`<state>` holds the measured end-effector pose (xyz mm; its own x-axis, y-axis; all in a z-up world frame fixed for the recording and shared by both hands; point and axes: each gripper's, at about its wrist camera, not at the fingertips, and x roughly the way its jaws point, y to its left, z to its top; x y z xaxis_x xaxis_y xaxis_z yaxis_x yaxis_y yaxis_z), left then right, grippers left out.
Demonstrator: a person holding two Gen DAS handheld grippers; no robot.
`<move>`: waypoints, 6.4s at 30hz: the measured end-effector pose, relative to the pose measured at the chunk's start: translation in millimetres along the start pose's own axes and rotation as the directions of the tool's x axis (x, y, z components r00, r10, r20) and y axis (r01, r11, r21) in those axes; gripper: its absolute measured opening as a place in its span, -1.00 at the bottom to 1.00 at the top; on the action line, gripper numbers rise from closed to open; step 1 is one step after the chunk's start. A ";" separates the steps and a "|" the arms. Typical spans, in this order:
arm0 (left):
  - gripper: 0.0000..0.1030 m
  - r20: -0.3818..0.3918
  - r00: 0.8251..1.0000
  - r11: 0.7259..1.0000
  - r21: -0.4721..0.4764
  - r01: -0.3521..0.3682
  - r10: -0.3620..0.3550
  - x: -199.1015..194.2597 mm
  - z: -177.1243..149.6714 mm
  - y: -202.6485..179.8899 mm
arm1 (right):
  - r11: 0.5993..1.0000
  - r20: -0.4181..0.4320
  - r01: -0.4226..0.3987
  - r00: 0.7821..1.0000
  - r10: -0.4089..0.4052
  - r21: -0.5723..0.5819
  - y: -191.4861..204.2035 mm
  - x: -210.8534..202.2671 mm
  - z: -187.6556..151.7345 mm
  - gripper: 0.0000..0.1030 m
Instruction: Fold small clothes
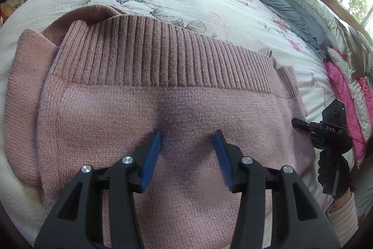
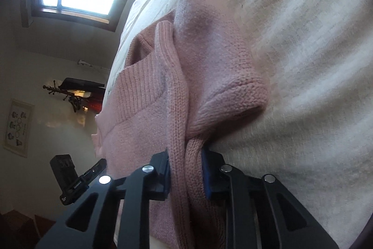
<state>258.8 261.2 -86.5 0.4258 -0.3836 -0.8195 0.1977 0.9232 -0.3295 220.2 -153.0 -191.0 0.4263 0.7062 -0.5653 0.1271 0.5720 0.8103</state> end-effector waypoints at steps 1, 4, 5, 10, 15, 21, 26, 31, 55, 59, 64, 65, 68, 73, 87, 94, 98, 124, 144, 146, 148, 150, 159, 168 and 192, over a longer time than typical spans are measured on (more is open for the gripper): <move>-0.09 0.000 1.000 1.000 0.002 0.000 0.000 0.4 -0.3 -0.1 | 1.000 0.004 0.000 1.000 0.000 0.000 -0.7 0.5 -0.5 -0.61; -0.09 0.000 1.000 1.000 0.002 0.003 -0.003 1.8 -0.2 0.7 | 1.000 0.007 -0.001 1.000 0.001 0.006 -1.7 0.4 -2.5 -0.62; -0.09 0.001 1.000 1.000 0.002 0.004 -0.004 2.1 -0.4 0.8 | 1.000 0.005 0.001 1.000 -0.001 0.004 -1.6 0.9 -2.5 -0.62; -0.08 0.001 1.000 1.000 0.002 0.010 -0.010 3.3 -0.9 1.2 | 1.000 0.006 0.006 1.000 -0.007 0.006 -3.2 -2.2 -5.1 -0.63; -0.08 -0.002 1.000 1.000 -0.011 0.027 -0.027 -0.2 -0.2 3.1 | 0.999 0.005 0.042 0.999 -0.042 0.021 5.9 -4.6 -2.3 -0.64; -0.04 0.040 0.997 0.997 0.028 0.072 -0.073 -32.8 -4.9 -0.8 | 0.996 0.038 0.058 0.998 -0.055 -0.074 76.9 -10.1 11.6 -0.68; -0.01 0.082 0.991 0.994 -0.015 0.108 -0.107 -55.6 -4.4 15.2 | 0.950 0.002 0.082 0.996 -0.085 -0.303 186.2 18.8 6.0 -0.68; -0.01 0.113 0.987 0.990 -0.073 0.122 -0.113 -67.8 -6.9 36.1 | 0.859 -0.067 0.097 0.986 -0.151 -0.502 265.0 74.4 -24.5 -0.67; 0.03 0.145 0.956 0.937 -0.207 0.280 -0.254 -80.1 -10.4 79.8 | 0.840 -0.243 -0.036 0.963 -0.116 -0.541 276.6 118.4 -79.0 -0.14; 0.05 0.110 0.959 0.937 -0.210 0.279 -0.261 -63.0 -6.1 69.2 | 0.845 -0.150 0.025 0.981 -0.124 -0.534 255.5 71.6 -68.1 -0.12; 0.07 0.062 0.949 0.912 -0.265 0.313 -0.308 -30.7 2.9 64.9 | 0.876 -0.097 0.067 0.987 -0.128 -0.478 214.4 31.9 -58.3 -0.10; 0.07 0.053 0.949 0.909 -0.277 0.312 -0.310 -23.5 5.0 64.1 | 0.887 -0.091 0.070 0.988 -0.125 -0.457 204.3 26.3 -54.6 -0.10; 0.07 0.047 0.947 0.901 -0.296 0.316 -0.317 -7.0 10.9 61.5 | 0.912 -0.092 0.070 0.989 -0.116 -0.404 180.3 17.4 -51.5 -0.10; 0.07 0.066 0.934 0.877 -0.326 0.352 -0.350 0.7 16.3 57.7 | 0.928 -0.106 0.075 0.987 -0.121 -0.364 154.6 24.7 -57.0 -0.09; -0.64 0.142 0.927 0.856 -0.356 0.375 -0.347 -8.8 20.6 52.4 | 0.946 -0.115 0.030 0.991 -0.071 -0.321 132.9 25.7 -68.9 -0.01; -0.68 0.262 0.892 0.857 -0.274 0.436 -0.369 -60.1 24.8 41.3 | 0.941 -0.108 0.018 0.993 -0.057 -0.337 135.2 15.2 -75.7 0.04; -0.69 0.324 0.876 0.865 -0.238 0.441 -0.357 -99.2 24.6 50.1 | 0.935 -0.112 -0.001 0.993 -0.041 -0.354 142.9 11.7 -80.7 0.06; -0.42 0.194 0.937 0.877 -0.340 0.341 -0.289 -104.9 -41.2 137.1 | 0.914 -0.288 -0.103 0.957 -0.016 -0.392 185.5 69.7 -128.6 0.31; -0.81 0.059 0.970 0.923 -0.298 0.242 -0.235 -79.2 -73.9 116.8 | 0.883 -0.317 -0.018 0.937 -0.150 -0.469 187.4 69.0 -152.0 -0.38; -0.80 0.050 0.971 0.922 -0.306 0.239 -0.235 -72.9 -75.6 120.2 | 0.887 -0.329 0.000 0.928 -0.171 -0.461 180.2 78.2 -155.3 -0.38; -0.80 0.048 0.967 0.916 -0.314 0.251 -0.248 -71.4 -75.4 123.2 | 0.891 -0.331 0.002 0.928 -0.171 -0.454 175.1 81.6 -157.7 -0.37; -0.77 0.044 0.966 0.916 -0.307 0.257 -0.256 -74.8 -77.1 123.2 | 0.891 -0.335 -0.005 0.928 -0.165 -0.453 179.9 80.1 -155.7 -0.33; -0.46 0.171 0.976 0.952 -0.251 0.175 -0.134 -135.5 -43.5 152.4 | 0.857 -0.221 0.004 0.966 -0.137 -0.515 212.3 43.6 -121.2 0.39; -0.37 0.150 0.981 0.932 -0.322 0.166 -0.123 -96.4 51.5 175.5 | 0.845 -0.195 0.029 0.968 -0.157 -0.535 224.4 56.6 -105.9 0.39; -0.51 0.213 0.974 0.916 -0.372 0.149 -0.072 -94.1 7.6 200.7 | 0.817 -0.200 0.055 0.958 -0.204 -0.574 236.8 86.1 -116.2 0.39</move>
<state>265.1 482.4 -71.9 0.5883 -0.4452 -0.6750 -0.0842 0.7965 -0.5987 182.9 91.8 -65.7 0.2036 0.6432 -0.7381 -0.3869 0.7454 0.5429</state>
